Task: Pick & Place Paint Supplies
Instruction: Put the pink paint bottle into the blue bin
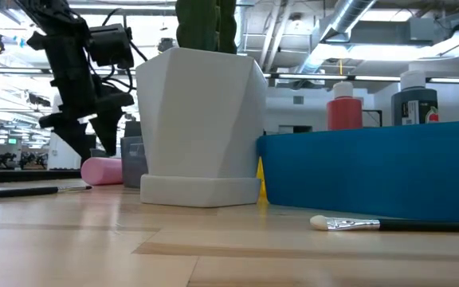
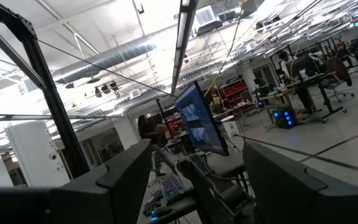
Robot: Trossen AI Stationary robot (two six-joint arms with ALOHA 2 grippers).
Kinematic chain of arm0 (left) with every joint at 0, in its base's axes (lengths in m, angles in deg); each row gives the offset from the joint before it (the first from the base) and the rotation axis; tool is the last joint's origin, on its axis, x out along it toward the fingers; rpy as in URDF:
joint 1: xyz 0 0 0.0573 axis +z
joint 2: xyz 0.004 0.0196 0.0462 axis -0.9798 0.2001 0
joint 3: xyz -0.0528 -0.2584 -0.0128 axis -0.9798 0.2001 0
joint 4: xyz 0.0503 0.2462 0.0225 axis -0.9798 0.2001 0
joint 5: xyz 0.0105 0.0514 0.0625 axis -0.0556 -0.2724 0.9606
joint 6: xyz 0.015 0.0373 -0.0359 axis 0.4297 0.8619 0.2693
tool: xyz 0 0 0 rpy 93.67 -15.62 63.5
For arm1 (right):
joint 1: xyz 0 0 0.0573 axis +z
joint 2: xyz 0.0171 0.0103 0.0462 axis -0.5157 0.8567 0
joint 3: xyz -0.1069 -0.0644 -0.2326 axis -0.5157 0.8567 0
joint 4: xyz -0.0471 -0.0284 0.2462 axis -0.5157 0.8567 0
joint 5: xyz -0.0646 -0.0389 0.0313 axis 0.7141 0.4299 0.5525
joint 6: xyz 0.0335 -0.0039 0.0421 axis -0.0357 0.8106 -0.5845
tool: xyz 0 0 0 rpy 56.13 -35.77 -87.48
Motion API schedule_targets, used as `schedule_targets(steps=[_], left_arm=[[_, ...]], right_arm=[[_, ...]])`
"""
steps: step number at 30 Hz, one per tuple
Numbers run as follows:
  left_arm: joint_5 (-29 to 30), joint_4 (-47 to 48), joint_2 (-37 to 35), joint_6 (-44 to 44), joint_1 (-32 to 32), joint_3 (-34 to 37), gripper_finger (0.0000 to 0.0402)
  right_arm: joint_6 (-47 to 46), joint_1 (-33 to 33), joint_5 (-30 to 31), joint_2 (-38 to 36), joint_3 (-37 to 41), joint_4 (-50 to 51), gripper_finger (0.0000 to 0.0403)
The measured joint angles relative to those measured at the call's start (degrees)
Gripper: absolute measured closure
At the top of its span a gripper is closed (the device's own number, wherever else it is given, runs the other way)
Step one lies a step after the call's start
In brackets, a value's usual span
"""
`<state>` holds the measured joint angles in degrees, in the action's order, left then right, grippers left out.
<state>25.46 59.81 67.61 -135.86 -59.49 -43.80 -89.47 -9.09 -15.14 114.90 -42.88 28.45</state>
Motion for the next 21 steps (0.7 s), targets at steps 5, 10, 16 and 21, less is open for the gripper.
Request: schedule_targets(steps=[5,10,16,21], left_arm=[[0.8,-1.9,0.0,-0.3,0.0,2.5,0.0112],[3.1,-5.3,0.0,0.6,0.0,4.6,0.0112],[3.1,-9.6,1.0,0.9,0.0,7.3,0.0112],[3.1,-12.4,3.6,1.0,0.0,8.5,0.0112]], right_arm=[[0.0,0.0,0.0,0.0,0.0,-0.1,0.0153],[0.0,0.0,0.3,0.0,0.0,-0.2,0.0153],[0.0,0.0,1.3,0.0,0.0,-0.2,0.0153],[0.0,0.0,1.3,0.0,0.0,-0.2,0.0153]])
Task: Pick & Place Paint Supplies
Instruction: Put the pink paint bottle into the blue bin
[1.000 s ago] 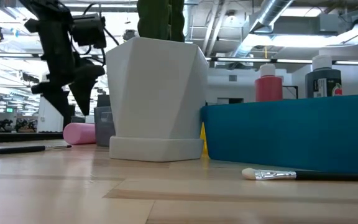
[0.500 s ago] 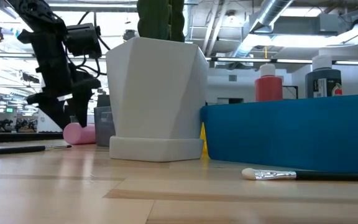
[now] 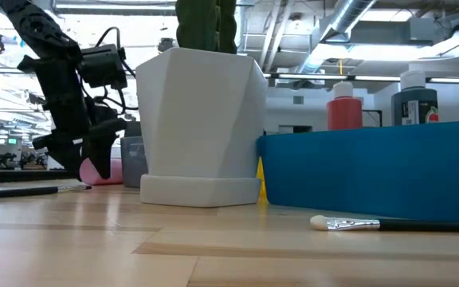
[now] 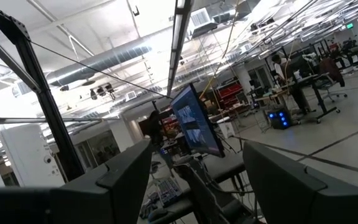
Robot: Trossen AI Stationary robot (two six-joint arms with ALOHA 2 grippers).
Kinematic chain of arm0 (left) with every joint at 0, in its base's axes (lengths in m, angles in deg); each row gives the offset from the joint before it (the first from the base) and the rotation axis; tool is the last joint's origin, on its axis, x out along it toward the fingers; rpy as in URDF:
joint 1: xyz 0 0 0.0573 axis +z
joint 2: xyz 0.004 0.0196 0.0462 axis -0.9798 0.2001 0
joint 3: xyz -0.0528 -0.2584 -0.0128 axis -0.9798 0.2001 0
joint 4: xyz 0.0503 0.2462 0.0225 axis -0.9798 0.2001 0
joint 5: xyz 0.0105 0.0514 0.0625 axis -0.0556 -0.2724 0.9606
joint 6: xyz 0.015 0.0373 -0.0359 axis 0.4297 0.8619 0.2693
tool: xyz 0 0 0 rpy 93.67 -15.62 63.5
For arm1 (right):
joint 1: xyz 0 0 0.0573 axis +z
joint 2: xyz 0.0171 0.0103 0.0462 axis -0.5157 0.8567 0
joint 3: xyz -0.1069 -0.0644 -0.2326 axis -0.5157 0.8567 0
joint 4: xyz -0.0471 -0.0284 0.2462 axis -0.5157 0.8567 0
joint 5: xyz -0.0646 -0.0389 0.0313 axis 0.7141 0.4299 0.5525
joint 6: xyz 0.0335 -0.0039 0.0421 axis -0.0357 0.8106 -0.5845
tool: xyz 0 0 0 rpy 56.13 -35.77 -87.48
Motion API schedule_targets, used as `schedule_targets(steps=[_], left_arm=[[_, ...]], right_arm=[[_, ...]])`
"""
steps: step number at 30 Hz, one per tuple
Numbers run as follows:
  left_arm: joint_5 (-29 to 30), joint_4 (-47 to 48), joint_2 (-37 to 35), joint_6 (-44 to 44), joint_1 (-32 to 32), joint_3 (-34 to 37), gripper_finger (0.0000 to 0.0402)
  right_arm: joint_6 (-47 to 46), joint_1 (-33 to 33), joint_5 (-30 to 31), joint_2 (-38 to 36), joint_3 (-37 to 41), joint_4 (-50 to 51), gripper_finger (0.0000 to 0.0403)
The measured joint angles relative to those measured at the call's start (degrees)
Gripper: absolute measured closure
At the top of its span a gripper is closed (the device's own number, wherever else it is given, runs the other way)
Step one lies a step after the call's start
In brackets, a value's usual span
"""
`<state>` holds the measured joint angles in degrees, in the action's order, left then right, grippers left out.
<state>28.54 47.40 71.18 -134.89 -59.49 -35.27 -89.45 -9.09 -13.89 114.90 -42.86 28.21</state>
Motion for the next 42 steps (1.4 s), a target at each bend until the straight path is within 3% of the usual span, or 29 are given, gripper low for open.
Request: schedule_targets(steps=[6,16,22,32,42], left_arm=[[0.4,-1.5,1.7,0.0,0.0,0.2,0.0124],[1.0,-1.6,1.4,0.0,0.0,0.2,0.0199],[0.9,-1.0,-0.4,-0.1,0.0,0.3,0.0196],[2.0,1.5,-7.9,-0.1,0.0,0.3,0.0205],[3.2,2.8,-20.3,3.7,0.0,-0.8,0.0206]], right_arm=[[-0.4,0.0,0.0,0.0,0.0,0.0,0.0153],[-0.9,0.0,0.0,0.0,0.0,0.0,0.0153],[-0.9,0.0,0.0,0.0,0.0,0.0,0.0153],[-0.9,0.0,1.5,0.0,0.0,-0.1,0.0153],[-0.9,-0.4,4.4,0.6,0.0,0.5,0.0153]])
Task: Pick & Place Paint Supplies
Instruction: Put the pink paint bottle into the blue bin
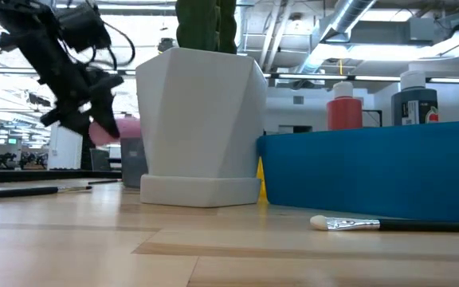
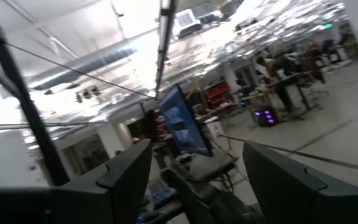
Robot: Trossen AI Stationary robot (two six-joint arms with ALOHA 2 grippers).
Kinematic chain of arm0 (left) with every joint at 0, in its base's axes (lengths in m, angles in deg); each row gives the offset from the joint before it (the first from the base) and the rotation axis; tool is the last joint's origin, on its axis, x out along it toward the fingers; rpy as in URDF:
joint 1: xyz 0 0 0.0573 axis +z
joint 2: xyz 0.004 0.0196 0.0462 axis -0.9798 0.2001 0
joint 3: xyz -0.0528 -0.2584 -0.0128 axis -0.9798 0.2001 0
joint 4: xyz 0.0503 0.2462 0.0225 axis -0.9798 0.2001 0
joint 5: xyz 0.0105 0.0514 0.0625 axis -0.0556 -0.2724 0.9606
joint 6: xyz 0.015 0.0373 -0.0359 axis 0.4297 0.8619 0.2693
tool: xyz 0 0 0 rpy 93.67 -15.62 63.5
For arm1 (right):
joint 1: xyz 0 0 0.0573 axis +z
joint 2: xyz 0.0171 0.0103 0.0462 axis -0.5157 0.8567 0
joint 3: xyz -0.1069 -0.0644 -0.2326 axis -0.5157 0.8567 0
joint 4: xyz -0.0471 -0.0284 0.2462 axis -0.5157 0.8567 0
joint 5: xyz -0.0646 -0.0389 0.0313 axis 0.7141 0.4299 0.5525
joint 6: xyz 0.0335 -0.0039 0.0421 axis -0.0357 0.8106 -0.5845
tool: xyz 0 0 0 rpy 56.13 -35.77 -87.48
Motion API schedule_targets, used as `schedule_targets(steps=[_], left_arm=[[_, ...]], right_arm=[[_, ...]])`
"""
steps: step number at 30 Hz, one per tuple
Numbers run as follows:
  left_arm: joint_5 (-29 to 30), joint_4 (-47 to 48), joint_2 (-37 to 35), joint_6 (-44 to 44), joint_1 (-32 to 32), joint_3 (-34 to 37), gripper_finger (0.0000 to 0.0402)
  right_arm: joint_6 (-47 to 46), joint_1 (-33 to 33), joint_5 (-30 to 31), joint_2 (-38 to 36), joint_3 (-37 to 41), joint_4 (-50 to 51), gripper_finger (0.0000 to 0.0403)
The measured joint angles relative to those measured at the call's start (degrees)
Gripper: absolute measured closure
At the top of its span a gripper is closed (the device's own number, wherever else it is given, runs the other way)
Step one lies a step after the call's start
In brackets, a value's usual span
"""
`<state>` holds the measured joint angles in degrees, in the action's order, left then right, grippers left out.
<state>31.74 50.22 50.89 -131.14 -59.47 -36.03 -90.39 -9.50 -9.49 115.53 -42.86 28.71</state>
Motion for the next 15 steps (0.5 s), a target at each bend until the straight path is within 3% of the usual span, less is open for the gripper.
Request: schedule_targets(steps=[6,11,15], left_arm=[[-1.4,-0.2,-4.2,5.5,-0.1,-4.3,0.0206],[-2.1,-0.2,-4.6,11.2,-1.7,-9.7,0.0208],[-2.8,-0.3,-4.2,15.2,-3.5,-14.5,0.0208]], right_arm=[[-4.6,-4.5,-1.0,2.0,0.0,0.9,0.0153],[-11.0,-11.1,-9.4,4.0,-0.5,3.8,0.0153],[-13.4,-17.1,-17.3,6.9,-6.3,13.9,0.0153]])
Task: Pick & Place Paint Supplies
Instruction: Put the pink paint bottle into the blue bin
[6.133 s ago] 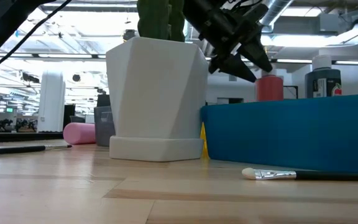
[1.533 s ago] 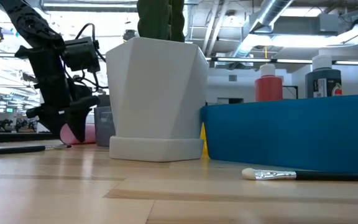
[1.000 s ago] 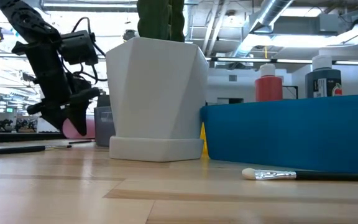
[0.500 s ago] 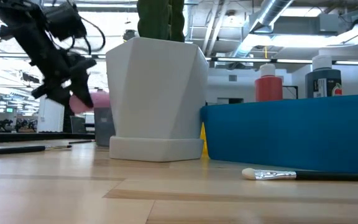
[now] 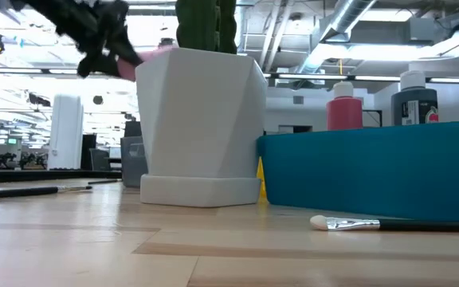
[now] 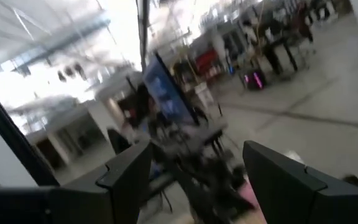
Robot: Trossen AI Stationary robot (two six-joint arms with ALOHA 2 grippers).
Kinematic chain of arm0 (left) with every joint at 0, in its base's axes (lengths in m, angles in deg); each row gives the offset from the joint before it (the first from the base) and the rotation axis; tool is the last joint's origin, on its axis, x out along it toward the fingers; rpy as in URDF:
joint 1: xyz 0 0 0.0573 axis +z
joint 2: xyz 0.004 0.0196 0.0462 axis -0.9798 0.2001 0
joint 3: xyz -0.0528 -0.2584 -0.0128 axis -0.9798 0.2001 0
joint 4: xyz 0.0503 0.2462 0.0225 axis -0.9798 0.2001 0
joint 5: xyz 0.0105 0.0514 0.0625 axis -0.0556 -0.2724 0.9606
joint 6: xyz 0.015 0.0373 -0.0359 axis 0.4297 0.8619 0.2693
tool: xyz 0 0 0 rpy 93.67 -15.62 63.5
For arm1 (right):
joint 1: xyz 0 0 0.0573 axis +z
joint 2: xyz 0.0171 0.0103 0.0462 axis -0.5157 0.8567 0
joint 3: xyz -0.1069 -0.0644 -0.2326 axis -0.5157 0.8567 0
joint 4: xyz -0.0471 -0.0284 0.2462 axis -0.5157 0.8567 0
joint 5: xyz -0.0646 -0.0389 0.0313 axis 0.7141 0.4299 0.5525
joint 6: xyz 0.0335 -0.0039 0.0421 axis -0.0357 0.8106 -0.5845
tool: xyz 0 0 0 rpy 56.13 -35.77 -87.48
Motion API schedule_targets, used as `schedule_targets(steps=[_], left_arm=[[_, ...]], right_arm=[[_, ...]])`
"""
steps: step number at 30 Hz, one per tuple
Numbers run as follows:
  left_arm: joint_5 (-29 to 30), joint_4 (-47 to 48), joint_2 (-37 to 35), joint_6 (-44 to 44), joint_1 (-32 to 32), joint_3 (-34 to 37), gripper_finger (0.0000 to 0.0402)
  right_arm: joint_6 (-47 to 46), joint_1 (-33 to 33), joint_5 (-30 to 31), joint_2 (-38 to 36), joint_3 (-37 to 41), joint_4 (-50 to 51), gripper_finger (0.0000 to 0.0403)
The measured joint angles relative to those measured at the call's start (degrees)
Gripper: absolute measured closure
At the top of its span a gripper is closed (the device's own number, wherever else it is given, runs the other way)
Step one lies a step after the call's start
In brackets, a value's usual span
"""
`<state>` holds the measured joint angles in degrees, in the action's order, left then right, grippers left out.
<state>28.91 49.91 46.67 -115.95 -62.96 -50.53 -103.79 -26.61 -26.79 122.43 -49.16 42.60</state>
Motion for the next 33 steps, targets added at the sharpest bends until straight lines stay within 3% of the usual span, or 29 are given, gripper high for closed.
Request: schedule_targets(steps=[8,17,24,33], left_arm=[[-0.9,6.2,4.5,4.5,-3.7,-9.2,0.0209],[-1.2,6.6,8.5,5.4,-10.0,-12.6,0.0209],[-2.4,6.4,8.0,5.5,-15.2,-12.7,0.0202],[-2.4,3.3,8.1,5.2,-18.5,-12.7,0.0203]], right_arm=[[8.1,-12.2,-18.4,13.3,-21.2,28.3,0.0153],[20.6,-19.9,-36.4,30.9,-41.7,40.7,0.0153],[29.8,-21.1,-43.2,39.4,-51.6,47.8,0.0153],[32.6,-20.6,-44.4,45.4,-53.5,49.0,0.0153]])
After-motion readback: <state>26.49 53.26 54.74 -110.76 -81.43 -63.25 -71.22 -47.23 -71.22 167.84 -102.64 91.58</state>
